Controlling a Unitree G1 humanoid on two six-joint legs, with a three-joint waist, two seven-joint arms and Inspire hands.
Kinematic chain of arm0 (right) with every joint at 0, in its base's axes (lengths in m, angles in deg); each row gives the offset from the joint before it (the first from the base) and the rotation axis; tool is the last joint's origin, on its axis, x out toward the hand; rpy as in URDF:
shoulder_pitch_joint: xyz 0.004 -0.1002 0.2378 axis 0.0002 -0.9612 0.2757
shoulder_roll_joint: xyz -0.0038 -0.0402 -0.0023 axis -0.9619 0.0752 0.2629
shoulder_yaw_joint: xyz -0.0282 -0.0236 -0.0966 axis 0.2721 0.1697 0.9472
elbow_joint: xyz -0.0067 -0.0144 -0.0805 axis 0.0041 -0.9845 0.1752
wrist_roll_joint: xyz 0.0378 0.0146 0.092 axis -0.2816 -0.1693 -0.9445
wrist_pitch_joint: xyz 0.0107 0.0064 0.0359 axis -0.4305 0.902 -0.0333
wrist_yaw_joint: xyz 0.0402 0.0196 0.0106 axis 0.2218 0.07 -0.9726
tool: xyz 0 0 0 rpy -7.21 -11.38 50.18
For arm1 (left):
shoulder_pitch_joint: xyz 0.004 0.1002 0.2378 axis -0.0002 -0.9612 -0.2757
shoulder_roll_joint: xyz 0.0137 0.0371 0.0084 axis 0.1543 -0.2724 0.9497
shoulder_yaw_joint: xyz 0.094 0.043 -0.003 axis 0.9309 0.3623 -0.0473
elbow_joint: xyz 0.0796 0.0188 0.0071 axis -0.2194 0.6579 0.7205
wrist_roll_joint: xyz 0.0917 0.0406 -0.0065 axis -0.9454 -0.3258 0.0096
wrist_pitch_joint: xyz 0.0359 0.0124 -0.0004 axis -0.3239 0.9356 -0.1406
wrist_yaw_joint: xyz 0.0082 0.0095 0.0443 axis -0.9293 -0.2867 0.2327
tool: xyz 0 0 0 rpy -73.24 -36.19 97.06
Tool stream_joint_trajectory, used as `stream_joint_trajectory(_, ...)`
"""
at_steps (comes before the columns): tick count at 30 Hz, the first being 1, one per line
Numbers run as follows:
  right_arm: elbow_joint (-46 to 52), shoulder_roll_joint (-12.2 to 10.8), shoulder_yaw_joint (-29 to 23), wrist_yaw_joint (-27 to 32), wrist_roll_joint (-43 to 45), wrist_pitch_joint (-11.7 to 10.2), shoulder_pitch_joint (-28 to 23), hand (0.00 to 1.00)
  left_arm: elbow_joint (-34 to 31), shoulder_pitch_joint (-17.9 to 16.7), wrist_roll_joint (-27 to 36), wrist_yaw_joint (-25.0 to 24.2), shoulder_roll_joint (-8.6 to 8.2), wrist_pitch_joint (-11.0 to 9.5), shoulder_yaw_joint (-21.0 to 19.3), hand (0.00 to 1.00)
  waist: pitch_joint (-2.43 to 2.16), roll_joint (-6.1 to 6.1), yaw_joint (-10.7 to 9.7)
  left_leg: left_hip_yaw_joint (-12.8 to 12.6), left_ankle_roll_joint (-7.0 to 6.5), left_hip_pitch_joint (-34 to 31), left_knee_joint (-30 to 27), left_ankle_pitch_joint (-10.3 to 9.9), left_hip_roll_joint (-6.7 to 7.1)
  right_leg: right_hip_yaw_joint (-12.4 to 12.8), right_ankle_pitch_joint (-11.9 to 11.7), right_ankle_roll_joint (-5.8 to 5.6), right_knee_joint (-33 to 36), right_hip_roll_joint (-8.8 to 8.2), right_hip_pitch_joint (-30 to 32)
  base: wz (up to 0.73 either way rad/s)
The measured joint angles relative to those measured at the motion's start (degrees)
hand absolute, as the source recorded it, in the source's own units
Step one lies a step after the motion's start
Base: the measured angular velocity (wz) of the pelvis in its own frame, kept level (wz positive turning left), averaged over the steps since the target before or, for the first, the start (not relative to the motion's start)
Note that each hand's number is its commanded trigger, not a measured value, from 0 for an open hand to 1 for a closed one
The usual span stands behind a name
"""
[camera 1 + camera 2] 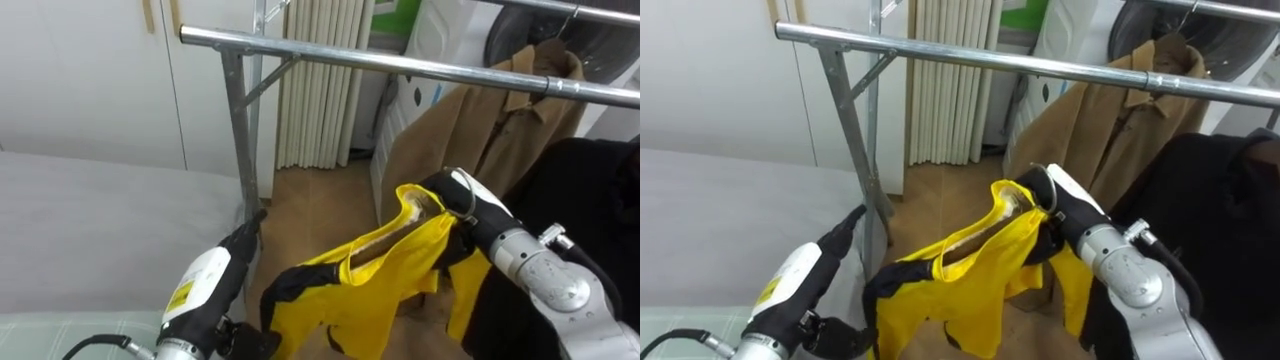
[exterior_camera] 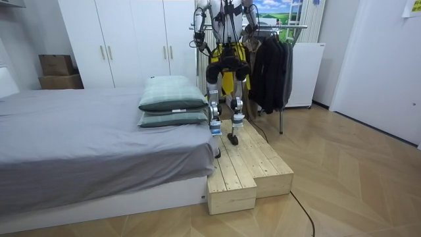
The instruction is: Hang clothes
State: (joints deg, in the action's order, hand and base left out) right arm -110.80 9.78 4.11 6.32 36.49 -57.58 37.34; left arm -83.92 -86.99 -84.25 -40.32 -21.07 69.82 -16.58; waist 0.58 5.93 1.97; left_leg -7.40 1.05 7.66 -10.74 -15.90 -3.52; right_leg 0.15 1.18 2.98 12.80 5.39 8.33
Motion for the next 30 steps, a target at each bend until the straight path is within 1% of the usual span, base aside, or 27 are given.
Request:
stream_joint_trajectory(6, -1.2, 0.0, 0.0, -0.3, -1.1, 0.1, 0.0, 1.0, 0.0, 0.0, 0.0, -0.9, 0.01, 0.7, 0.0, 0.0, -0.05, 0.18, 0.0, 0.2, -0.06, 0.0, 0.0, 0.2, 0.15, -0.4, -0.1, 0.1, 0.0, -0.28, -0.2, 0.03)
stream_joint_trajectory(10, -1.7, 0.1, 0.0, -0.3, -1.2, 0.1, 0.1, 1.0, 0.0, 0.0, 0.2, -1.0, -0.01, 0.8, -0.1, 0.0, -0.02, 0.22, 0.1, 0.3, -0.02, 0.0, 0.0, 0.3, 0.16, -0.4, -0.1, 0.13, 0.1, -0.29, -0.3, 0.0)
stream_joint_trajectory(14, -4.8, 0.1, -0.5, -0.3, -3.0, 0.1, 1.6, 1.0, 0.0, 0.0, 0.2, -1.0, -0.22, 0.8, -0.1, 0.0, 0.15, 0.53, 0.0, 0.4, 0.06, 0.1, 0.0, 0.5, 0.12, -0.7, 0.0, 0.2, 0.2, -0.33, -0.2, 0.01)
stream_joint_trajectory(16, -7.1, 0.1, -0.5, -0.3, -3.7, 0.1, 3.2, 1.0, 0.0, 0.0, 0.2, -1.1, -0.22, 0.8, 0.0, 0.0, 0.35, 0.88, -0.1, 0.5, 0.2, 0.1, 0.0, 0.6, 0.12, -0.8, 0.1, 0.33, 0.4, -0.37, -0.2, 0.02)
stream_joint_trajectory(17, -8.3, 0.2, -0.5, -0.3, -3.7, 0.1, 4.1, 1.0, 0.0, 0.0, 0.2, -1.1, -0.16, 0.8, 0.0, 0.0, 0.52, 1.2, -0.1, 0.7, 0.34, 0.0, 0.0, 0.7, 0.12, -0.9, 0.1, 0.35, 0.4, -0.37, -0.2, 0.06)
stream_joint_trajectory(19, -10.0, 0.4, -0.5, -0.3, -4.0, 0.1, 5.2, 1.0, 0.0, 0.0, 0.2, -1.2, -0.21, 0.8, 0.0, 0.0, 0.53, 1.51, -0.1, 1.3, 0.42, 0.1, 0.0, 0.7, 0.05, -1.3, 0.0, 0.46, 0.0, -0.34, -0.4, 0.1)
stream_joint_trajectory(21, -12.0, 1.1, -0.5, -0.3, -5.0, 0.1, 6.2, 1.0, 0.0, 0.0, 0.2, -1.2, -0.18, 0.8, 0.0, 0.0, 0.52, 1.53, 0.0, 1.7, 0.49, 0.1, 0.0, 0.8, -0.05, -1.7, 0.0, 0.49, -0.2, -0.36, -0.7, 0.11)
stream_joint_trajectory(24, -13.3, 2.1, -0.5, -0.5, -6.1, 0.1, 6.4, 1.0, 0.0, -0.1, 0.4, -1.2, 0.12, 0.8, -0.1, 0.0, 0.52, 1.53, 0.1, 2.7, 0.49, 0.0, 0.0, 0.8, -0.04, -2.1, 0.1, 0.59, -0.3, -0.44, -0.8, 0.11)
stream_joint_trajectory(30, -13.9, 3.3, -0.5, -2.8, -7.0, 0.1, 6.5, 1.0, 0.0, -1.3, 1.3, -1.9, 0.37, 0.9, -1.0, 0.0, 0.51, 1.5, 0.0, 2.8, 0.5, 0.1, 0.0, 0.8, -0.27, -2.7, 0.1, 0.71, -1.1, -0.46, -1.4, 0.03)
